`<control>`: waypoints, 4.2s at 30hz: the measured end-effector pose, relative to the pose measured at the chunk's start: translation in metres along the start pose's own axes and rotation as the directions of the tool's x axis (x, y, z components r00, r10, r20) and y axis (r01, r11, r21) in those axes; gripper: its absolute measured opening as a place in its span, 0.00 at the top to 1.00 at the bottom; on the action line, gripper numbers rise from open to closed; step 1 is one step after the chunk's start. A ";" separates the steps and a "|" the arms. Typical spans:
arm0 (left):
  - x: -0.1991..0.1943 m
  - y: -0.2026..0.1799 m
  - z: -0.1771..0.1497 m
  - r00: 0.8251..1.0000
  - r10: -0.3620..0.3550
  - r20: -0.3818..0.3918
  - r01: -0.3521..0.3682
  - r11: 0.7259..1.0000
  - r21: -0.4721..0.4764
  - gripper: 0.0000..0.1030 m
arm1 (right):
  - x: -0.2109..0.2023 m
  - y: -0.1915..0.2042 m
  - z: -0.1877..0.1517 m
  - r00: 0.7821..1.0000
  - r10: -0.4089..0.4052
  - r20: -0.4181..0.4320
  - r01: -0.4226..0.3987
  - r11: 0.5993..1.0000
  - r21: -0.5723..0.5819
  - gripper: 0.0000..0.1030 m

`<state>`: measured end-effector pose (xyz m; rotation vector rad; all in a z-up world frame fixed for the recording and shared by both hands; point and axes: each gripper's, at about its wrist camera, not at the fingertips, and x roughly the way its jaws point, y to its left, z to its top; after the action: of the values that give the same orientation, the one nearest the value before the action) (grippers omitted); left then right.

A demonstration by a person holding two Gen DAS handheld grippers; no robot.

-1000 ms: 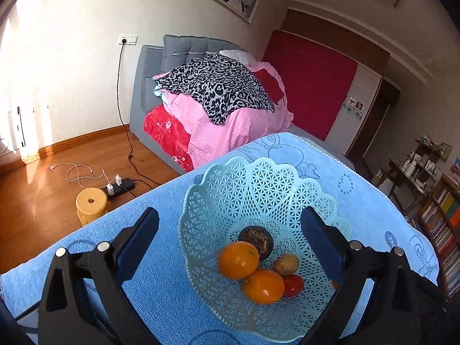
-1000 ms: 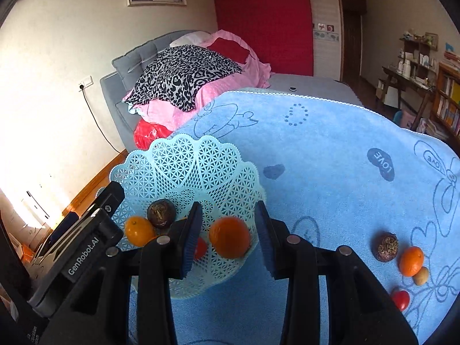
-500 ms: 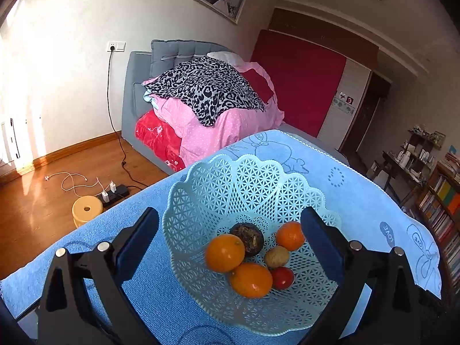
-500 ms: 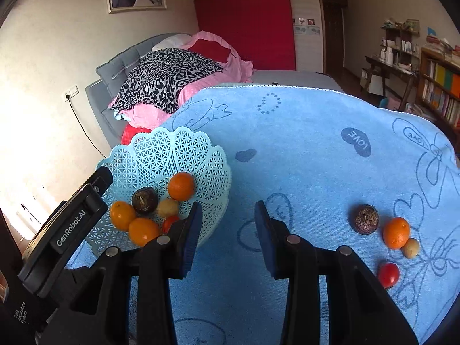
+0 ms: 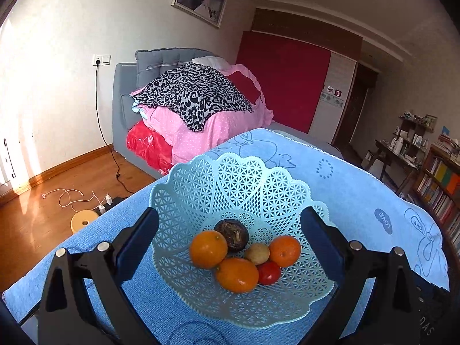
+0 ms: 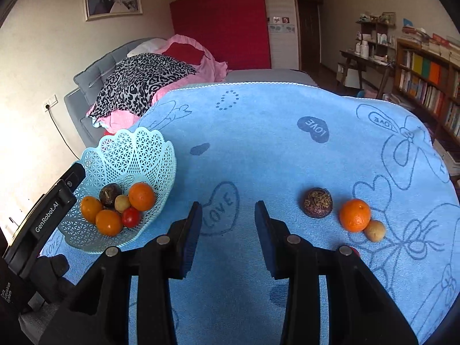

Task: Organize fruits
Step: 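Move the right tool to the orange on the table and grasp it, then grasp the red tomato with the left tool while the right tool holds the orange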

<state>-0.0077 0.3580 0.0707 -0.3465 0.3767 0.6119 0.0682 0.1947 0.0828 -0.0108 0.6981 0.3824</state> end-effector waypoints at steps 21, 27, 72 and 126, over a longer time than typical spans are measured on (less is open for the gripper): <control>-0.021 -0.038 -0.011 0.995 -0.082 0.061 0.070 0.983 0.169 0.03 | -0.011 -0.103 -0.010 0.981 -0.193 -0.016 0.193 0.977 0.086 0.63; -0.029 -0.051 -0.019 0.991 -0.113 0.072 0.095 0.970 0.222 0.03 | 0.004 -0.114 -0.010 0.977 -0.207 -0.048 0.210 0.975 0.076 0.63; -0.040 -0.094 -0.051 0.979 -0.199 0.037 0.164 0.888 0.430 0.03 | -0.017 -0.148 -0.031 0.980 -0.192 -0.053 0.199 0.962 0.187 0.61; -0.002 -0.247 -0.140 0.650 -0.454 -0.609 0.729 0.599 0.331 0.68 | -0.040 -0.187 -0.084 0.986 -0.166 -0.017 0.162 0.920 0.356 0.61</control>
<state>0.1087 0.1096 -0.0013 -0.0304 0.8403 -0.3155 0.0528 -0.0043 0.0212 0.2766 0.7394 0.0898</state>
